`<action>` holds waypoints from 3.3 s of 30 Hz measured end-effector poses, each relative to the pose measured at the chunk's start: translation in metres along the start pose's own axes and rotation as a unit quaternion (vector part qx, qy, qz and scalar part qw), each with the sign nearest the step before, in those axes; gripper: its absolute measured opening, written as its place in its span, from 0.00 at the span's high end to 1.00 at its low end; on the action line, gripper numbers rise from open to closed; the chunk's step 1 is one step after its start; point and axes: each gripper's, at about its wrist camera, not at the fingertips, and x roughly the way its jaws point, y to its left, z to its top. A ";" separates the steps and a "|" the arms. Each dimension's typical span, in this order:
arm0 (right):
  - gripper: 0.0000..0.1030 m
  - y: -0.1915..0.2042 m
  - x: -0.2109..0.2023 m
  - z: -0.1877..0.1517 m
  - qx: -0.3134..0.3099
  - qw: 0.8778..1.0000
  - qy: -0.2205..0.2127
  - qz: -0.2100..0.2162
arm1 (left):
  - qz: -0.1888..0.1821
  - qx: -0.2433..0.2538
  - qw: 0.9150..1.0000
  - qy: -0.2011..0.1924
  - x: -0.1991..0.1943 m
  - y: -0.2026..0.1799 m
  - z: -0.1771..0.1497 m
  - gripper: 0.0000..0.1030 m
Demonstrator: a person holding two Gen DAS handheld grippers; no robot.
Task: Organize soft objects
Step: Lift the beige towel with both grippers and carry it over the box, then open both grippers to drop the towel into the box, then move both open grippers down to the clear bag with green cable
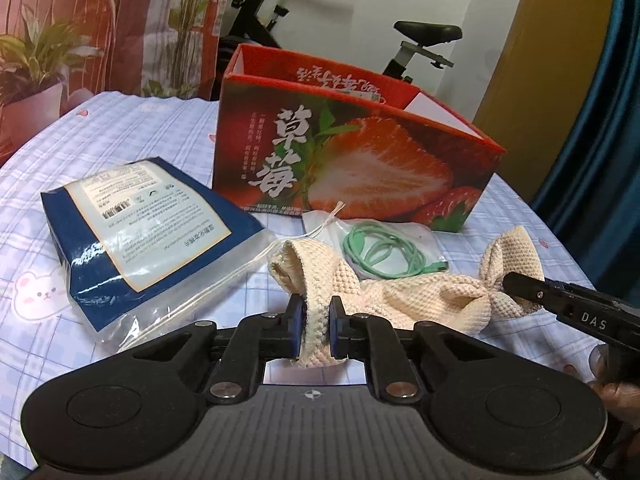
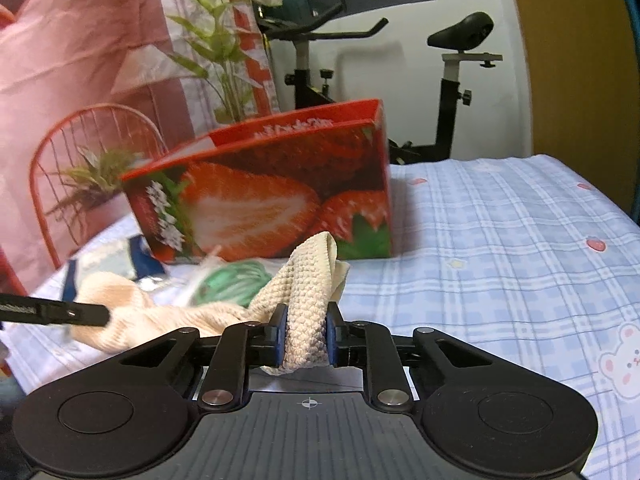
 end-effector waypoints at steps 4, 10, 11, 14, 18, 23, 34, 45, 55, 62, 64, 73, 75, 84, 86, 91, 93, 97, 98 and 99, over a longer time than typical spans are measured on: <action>0.84 0.010 -0.010 0.006 -0.001 1.000 -0.010 0.017 | -0.003 0.009 1.000 -0.009 -0.007 -0.003 0.000 0.87; 0.84 0.023 -0.020 0.018 -0.014 0.999 -0.023 0.032 | 0.000 0.018 0.999 -0.038 -0.024 -0.003 0.010 0.87; 0.84 0.025 -0.023 0.023 -0.016 0.999 -0.029 0.034 | 0.000 0.019 0.999 -0.046 -0.028 -0.003 0.014 0.87; 0.84 0.028 -0.029 0.037 -0.017 0.998 -0.046 0.039 | 0.002 0.029 0.997 -0.071 -0.039 -0.004 0.030 0.87; 0.84 0.032 -0.030 0.067 -0.023 0.997 -0.067 0.039 | 0.000 0.043 0.994 -0.096 -0.046 -0.006 0.062 0.87; 0.84 0.042 -0.016 0.122 -0.057 0.993 -0.090 0.042 | 0.006 0.046 0.991 -0.123 -0.040 -0.009 0.119 0.87; 0.85 0.058 0.058 0.208 -0.130 0.985 -0.116 -0.017 | 0.061 0.084 0.983 -0.154 0.021 -0.026 0.204 0.87; 0.84 0.054 0.129 0.183 -0.168 0.984 -0.034 -0.051 | 0.070 0.083 0.993 -0.056 0.086 -0.018 0.182 0.87; 0.84 0.042 0.144 0.165 -0.133 0.990 0.009 -0.046 | 0.057 0.089 0.994 -0.010 0.097 -0.009 0.176 0.87; 0.77 0.039 0.140 0.166 -0.118 0.991 0.017 -0.054 | 0.057 0.076 0.995 -0.028 0.087 -0.004 0.177 0.59; 0.71 0.039 0.134 0.169 -0.118 0.991 0.001 -0.067 | 0.055 0.060 0.995 -0.054 0.075 0.000 0.180 0.36; 0.53 0.034 0.097 0.171 -0.099 0.991 -0.060 -0.070 | 0.046 0.069 0.992 -0.097 0.026 -0.007 0.179 0.33; 0.52 0.034 0.089 0.169 -0.093 0.992 -0.066 -0.060 | 0.041 0.070 0.992 -0.092 0.019 -0.010 0.171 0.33; 0.51 0.038 0.043 0.134 -0.094 0.992 -0.077 -0.036 | -0.006 0.072 0.996 -0.060 -0.002 -0.016 0.118 0.34; 0.51 0.038 0.036 0.123 -0.097 0.992 -0.074 -0.034 | -0.013 0.074 0.996 -0.049 -0.002 -0.015 0.105 0.34; 0.51 0.034 0.040 0.095 -0.095 0.994 -0.040 -0.035 | -0.020 0.068 0.997 -0.008 0.017 -0.012 0.079 0.34; 0.51 0.032 0.046 0.083 -0.089 0.995 -0.023 -0.038 | -0.022 0.060 0.998 0.009 0.028 -0.010 0.070 0.35; 0.51 0.032 0.063 0.055 -0.071 0.996 0.017 -0.045 | -0.038 0.048 0.997 0.051 0.051 -0.003 0.057 0.49; 0.51 0.032 0.068 0.048 -0.065 0.997 0.028 -0.043 | -0.039 0.047 0.996 0.058 0.055 -0.003 0.053 0.50; 0.51 0.032 0.071 0.043 -0.060 0.997 0.036 -0.042 | -0.039 0.044 0.996 0.065 0.060 -0.001 0.051 0.50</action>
